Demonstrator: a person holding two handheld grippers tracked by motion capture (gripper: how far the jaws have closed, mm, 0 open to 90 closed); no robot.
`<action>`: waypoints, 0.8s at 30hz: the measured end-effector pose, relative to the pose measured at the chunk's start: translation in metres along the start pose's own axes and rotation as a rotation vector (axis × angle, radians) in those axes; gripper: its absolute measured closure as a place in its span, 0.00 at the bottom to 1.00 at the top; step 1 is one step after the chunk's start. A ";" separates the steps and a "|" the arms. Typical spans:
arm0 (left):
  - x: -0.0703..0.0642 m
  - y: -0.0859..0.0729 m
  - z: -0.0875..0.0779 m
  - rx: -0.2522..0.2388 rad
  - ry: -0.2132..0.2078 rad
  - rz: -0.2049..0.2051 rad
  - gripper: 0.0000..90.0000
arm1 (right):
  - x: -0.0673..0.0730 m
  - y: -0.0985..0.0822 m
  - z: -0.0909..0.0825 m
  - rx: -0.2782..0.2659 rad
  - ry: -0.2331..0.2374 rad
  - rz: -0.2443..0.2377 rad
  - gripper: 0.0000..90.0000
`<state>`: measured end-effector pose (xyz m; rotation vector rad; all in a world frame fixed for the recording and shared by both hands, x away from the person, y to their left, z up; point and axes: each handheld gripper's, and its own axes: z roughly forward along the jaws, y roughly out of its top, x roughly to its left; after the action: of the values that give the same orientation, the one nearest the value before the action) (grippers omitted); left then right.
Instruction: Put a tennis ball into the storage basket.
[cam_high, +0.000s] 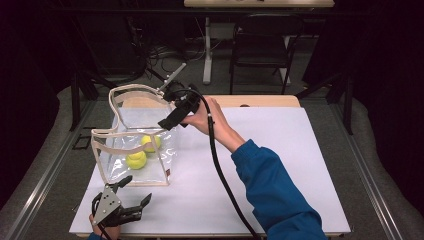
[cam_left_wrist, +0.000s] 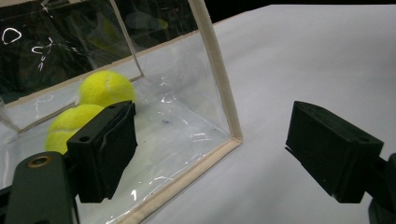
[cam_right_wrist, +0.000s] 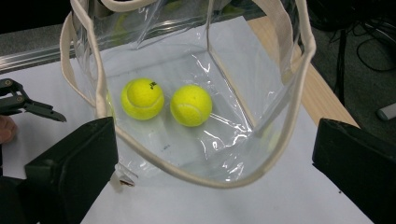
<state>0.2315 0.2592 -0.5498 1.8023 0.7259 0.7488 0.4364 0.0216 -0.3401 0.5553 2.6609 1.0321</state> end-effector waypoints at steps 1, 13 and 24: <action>0.000 0.000 0.000 0.000 0.001 0.001 0.18 | -0.001 -0.003 -0.002 0.001 0.000 0.005 0.00; 0.000 0.000 0.000 0.001 0.003 0.001 0.18 | -0.011 -0.028 -0.015 -0.003 0.001 0.034 0.00; 0.000 0.000 -0.001 -0.001 0.003 -0.003 0.18 | -0.016 -0.054 -0.024 0.002 -0.011 0.047 0.00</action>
<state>0.2312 0.2596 -0.5496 1.7994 0.7296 0.7501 0.4283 -0.0361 -0.3581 0.6241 2.6520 1.0361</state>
